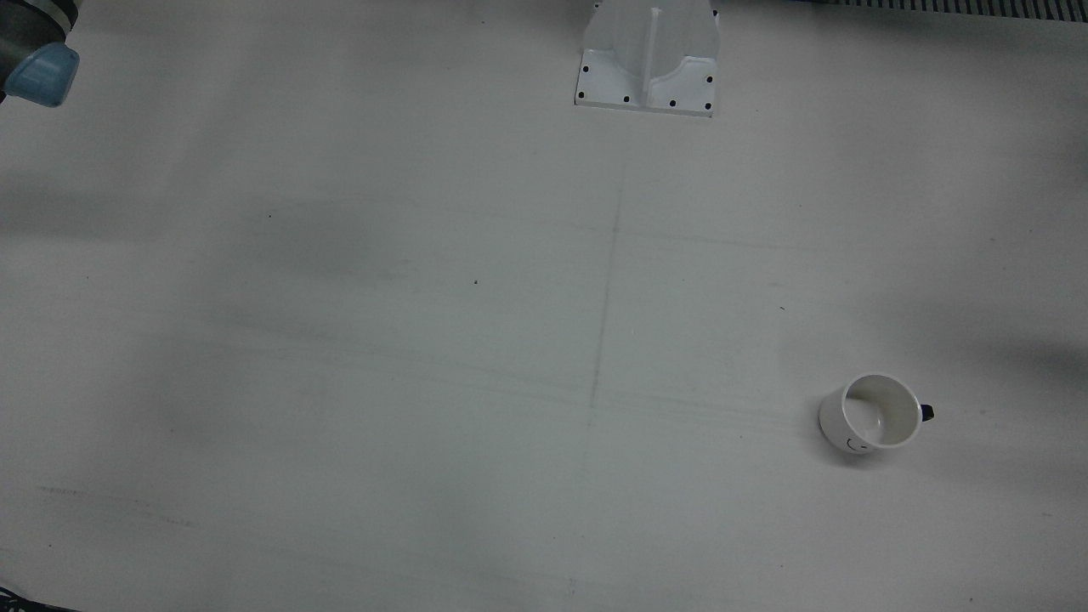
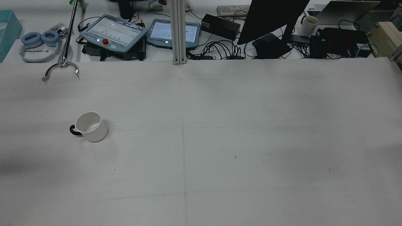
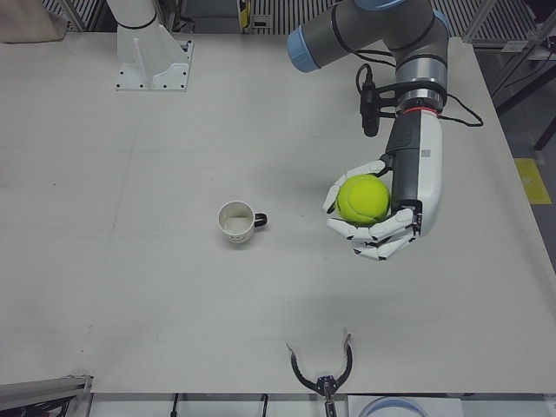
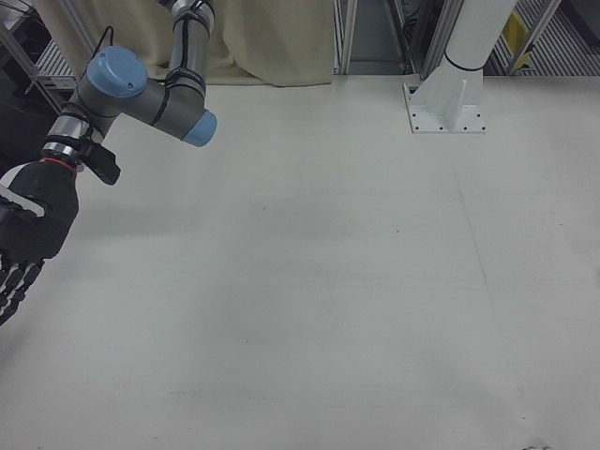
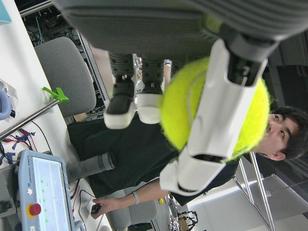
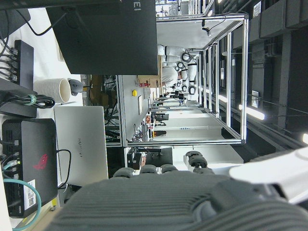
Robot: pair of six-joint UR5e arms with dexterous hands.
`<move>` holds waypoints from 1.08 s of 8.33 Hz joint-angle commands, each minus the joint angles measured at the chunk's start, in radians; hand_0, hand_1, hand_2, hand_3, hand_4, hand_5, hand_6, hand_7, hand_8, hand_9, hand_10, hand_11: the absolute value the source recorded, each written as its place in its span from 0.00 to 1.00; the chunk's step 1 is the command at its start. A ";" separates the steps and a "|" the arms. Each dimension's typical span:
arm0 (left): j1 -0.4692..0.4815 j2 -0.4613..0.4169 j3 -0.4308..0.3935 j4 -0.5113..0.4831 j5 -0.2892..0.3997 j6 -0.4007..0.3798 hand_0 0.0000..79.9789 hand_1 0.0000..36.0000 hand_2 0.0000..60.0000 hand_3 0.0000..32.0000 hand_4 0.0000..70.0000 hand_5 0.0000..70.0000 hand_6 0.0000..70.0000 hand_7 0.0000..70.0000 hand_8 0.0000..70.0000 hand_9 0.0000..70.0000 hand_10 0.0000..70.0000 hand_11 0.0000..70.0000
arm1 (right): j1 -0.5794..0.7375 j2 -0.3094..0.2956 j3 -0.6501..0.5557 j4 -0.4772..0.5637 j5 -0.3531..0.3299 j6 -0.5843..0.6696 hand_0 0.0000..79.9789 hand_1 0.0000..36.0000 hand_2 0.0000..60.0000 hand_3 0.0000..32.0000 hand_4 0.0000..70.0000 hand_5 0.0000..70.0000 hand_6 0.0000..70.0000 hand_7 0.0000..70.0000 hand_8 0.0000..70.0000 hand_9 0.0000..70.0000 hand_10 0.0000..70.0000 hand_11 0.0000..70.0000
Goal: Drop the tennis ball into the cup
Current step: 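Carry the yellow tennis ball in the left hand toward the white mug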
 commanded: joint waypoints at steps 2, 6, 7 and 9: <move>0.185 -0.022 -0.012 0.007 0.078 -0.004 1.00 0.95 0.66 0.00 0.78 0.38 1.00 1.00 0.84 1.00 0.53 0.78 | 0.000 0.000 0.000 0.000 0.000 0.000 0.00 0.00 0.00 0.00 0.00 0.00 0.00 0.00 0.00 0.00 0.00 0.00; 0.307 -0.028 -0.015 0.004 0.075 -0.002 0.92 0.90 0.74 0.00 0.68 0.34 1.00 1.00 0.78 1.00 0.12 0.20 | 0.000 0.000 0.000 0.000 0.000 0.000 0.00 0.00 0.00 0.00 0.00 0.00 0.00 0.00 0.00 0.00 0.00 0.00; 0.342 -0.026 -0.024 0.004 0.072 -0.001 0.84 0.88 0.68 0.00 0.65 0.28 1.00 1.00 0.77 1.00 0.12 0.20 | 0.000 0.000 0.000 0.000 0.000 0.000 0.00 0.00 0.00 0.00 0.00 0.00 0.00 0.00 0.00 0.00 0.00 0.00; 0.402 -0.026 -0.027 0.004 0.035 -0.001 0.80 0.84 0.67 0.00 0.63 0.27 0.96 1.00 0.75 1.00 0.11 0.19 | 0.000 0.000 0.000 0.000 0.000 0.000 0.00 0.00 0.00 0.00 0.00 0.00 0.00 0.00 0.00 0.00 0.00 0.00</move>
